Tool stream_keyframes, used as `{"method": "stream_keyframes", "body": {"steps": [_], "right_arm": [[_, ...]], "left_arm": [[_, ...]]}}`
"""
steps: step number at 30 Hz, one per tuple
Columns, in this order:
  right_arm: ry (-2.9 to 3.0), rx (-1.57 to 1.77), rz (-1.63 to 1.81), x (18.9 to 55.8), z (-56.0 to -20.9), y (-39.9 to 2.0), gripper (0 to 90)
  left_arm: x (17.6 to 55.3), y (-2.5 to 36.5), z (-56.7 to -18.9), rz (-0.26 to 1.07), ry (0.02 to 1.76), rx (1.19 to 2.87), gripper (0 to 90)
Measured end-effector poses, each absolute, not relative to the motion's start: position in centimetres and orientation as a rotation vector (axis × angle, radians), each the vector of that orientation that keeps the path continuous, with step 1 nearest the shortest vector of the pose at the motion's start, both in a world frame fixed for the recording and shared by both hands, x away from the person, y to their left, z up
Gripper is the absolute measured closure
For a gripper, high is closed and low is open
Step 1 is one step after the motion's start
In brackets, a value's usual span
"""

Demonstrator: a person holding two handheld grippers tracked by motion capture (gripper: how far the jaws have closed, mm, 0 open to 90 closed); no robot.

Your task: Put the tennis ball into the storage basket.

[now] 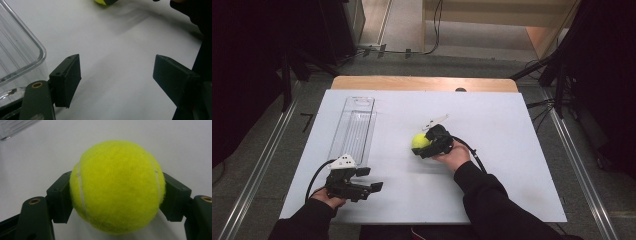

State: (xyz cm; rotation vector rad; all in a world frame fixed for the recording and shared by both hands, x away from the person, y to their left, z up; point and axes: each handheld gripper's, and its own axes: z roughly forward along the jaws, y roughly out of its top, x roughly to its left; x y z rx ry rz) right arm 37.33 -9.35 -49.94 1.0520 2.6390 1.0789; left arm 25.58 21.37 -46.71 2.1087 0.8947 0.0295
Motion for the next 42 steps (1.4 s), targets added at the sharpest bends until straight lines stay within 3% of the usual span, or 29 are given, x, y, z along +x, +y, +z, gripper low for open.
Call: {"method": "stream_keyframes", "body": {"steps": [42], "right_arm": [[2.653,1.084,1.175,37.2,-45.8,-9.4,23.3]], "left_arm": [[25.6,21.4,-46.7,0.032,0.899,2.108,23.4]]}}
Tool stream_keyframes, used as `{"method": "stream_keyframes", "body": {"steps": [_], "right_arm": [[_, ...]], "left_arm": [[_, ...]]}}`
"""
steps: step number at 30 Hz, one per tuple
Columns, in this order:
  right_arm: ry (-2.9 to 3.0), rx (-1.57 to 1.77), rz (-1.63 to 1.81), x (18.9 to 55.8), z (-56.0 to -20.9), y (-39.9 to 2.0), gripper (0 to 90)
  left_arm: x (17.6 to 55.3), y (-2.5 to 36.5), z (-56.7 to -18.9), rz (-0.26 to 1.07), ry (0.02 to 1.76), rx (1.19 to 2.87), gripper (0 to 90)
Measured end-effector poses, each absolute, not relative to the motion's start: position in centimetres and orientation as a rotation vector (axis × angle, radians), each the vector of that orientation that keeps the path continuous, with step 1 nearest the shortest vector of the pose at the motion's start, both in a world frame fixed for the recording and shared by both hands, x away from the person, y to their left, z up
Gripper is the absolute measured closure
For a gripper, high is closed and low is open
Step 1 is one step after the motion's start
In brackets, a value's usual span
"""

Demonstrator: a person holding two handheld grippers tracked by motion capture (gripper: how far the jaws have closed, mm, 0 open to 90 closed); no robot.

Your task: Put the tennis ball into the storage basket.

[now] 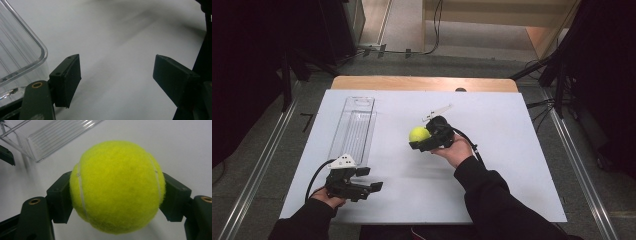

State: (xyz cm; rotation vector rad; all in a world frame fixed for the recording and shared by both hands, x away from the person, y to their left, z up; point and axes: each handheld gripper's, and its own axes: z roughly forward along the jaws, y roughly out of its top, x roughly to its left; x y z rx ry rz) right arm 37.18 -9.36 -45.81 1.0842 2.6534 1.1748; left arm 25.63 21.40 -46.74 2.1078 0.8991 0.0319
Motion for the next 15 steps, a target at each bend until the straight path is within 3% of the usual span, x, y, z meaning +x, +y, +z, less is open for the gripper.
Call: {"method": "stream_keyframes", "body": {"steps": [15], "right_arm": [[2.670,1.051,1.188,37.1,-44.5,-8.8,23.3]], "left_arm": [[25.6,21.5,-46.7,0.037,0.900,2.107,23.4]]}}
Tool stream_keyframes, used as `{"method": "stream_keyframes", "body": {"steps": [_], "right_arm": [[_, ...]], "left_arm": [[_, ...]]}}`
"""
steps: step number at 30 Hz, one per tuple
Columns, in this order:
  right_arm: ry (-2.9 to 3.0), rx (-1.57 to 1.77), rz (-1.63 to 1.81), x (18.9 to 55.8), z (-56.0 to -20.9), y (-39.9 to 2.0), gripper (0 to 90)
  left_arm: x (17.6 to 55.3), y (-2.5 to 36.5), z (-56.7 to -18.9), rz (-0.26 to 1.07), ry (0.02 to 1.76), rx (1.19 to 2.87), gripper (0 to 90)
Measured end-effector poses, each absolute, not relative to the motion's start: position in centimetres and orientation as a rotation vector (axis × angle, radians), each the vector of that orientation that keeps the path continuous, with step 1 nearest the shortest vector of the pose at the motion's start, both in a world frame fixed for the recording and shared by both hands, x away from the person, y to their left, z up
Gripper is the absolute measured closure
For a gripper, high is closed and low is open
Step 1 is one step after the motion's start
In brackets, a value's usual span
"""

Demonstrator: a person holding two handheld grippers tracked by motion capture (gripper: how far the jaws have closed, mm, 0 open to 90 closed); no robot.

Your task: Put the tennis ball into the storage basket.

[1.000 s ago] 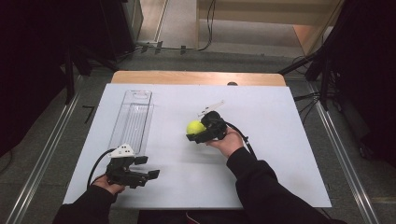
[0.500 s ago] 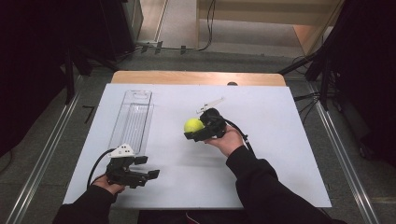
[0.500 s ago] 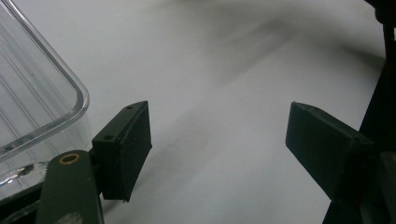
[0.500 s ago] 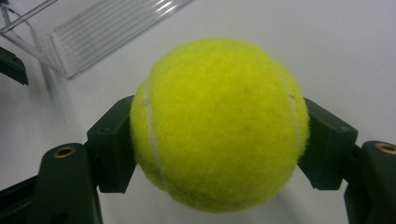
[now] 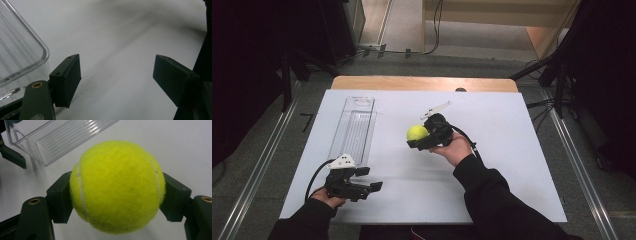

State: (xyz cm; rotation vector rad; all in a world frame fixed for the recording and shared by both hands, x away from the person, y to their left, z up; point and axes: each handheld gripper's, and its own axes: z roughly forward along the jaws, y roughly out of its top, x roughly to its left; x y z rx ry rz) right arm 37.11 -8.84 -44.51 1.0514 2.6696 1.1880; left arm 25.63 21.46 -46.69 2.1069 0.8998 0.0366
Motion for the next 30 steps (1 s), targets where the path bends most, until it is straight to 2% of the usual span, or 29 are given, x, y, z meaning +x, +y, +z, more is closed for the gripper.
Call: {"method": "stream_keyframes", "body": {"steps": [30], "right_arm": [[2.671,1.045,1.204,37.8,-43.6,-6.8,23.3]], "left_arm": [[25.6,21.5,-46.6,0.035,0.899,2.102,23.4]]}}
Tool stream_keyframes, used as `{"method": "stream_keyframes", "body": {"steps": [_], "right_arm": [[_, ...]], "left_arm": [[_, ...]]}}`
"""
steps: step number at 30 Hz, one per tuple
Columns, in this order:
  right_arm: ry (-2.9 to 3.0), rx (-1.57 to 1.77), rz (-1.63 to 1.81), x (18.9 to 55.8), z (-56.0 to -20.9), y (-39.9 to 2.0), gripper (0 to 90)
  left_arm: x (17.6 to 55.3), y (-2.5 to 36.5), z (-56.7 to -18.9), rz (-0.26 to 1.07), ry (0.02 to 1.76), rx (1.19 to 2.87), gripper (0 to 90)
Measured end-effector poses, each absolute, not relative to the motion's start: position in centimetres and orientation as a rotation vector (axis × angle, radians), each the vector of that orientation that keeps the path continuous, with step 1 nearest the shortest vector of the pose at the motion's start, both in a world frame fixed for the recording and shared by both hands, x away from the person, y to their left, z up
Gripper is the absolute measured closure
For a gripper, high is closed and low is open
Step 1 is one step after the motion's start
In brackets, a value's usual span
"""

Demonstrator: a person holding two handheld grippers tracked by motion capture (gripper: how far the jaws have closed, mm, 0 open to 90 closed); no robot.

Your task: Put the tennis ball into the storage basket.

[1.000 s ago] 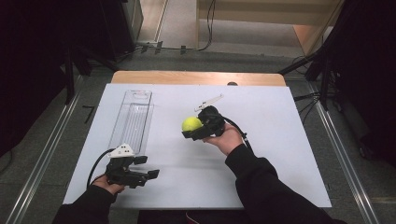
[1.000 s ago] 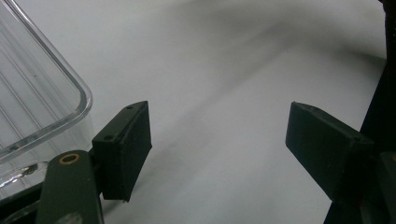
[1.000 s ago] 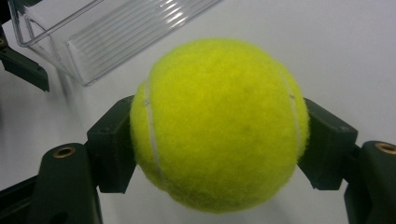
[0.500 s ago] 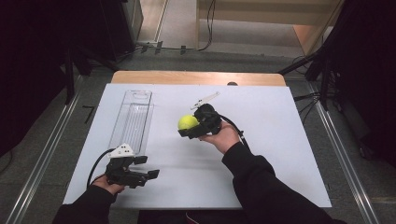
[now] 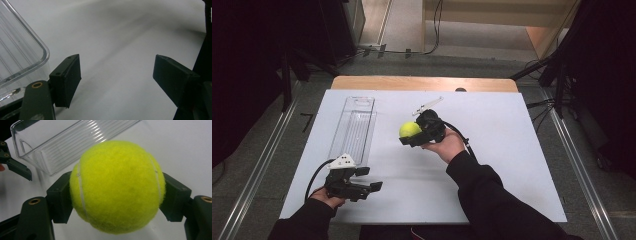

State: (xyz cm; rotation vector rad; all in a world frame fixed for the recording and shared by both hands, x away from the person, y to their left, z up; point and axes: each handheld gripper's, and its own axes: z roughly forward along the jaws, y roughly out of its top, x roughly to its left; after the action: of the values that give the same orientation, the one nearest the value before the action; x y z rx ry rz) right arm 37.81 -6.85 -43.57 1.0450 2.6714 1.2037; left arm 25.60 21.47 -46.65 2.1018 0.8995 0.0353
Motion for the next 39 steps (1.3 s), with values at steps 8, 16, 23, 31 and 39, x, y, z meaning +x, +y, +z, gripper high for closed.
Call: {"method": "stream_keyframes", "body": {"steps": [8,16,23,31,39], "right_arm": [[2.673,1.044,1.199,38.1,-43.5,-6.2,23.3],[2.677,1.033,1.218,38.5,-43.1,-5.4,23.3],[2.674,1.038,1.224,38.9,-42.8,-4.9,23.3],[2.669,1.030,1.228,39.3,-42.4,-4.0,23.3],[2.668,1.025,1.235,39.7,-42.2,-3.0,23.3]], "left_arm": [[25.6,21.5,-46.6,0.038,0.899,2.107,23.4],[25.6,21.4,-46.6,0.040,0.899,2.106,23.4],[25.6,21.4,-46.7,0.042,0.893,2.112,23.4],[25.6,21.4,-46.7,0.043,0.894,2.111,23.4],[25.6,21.5,-46.7,0.043,0.895,2.112,23.4]]}}
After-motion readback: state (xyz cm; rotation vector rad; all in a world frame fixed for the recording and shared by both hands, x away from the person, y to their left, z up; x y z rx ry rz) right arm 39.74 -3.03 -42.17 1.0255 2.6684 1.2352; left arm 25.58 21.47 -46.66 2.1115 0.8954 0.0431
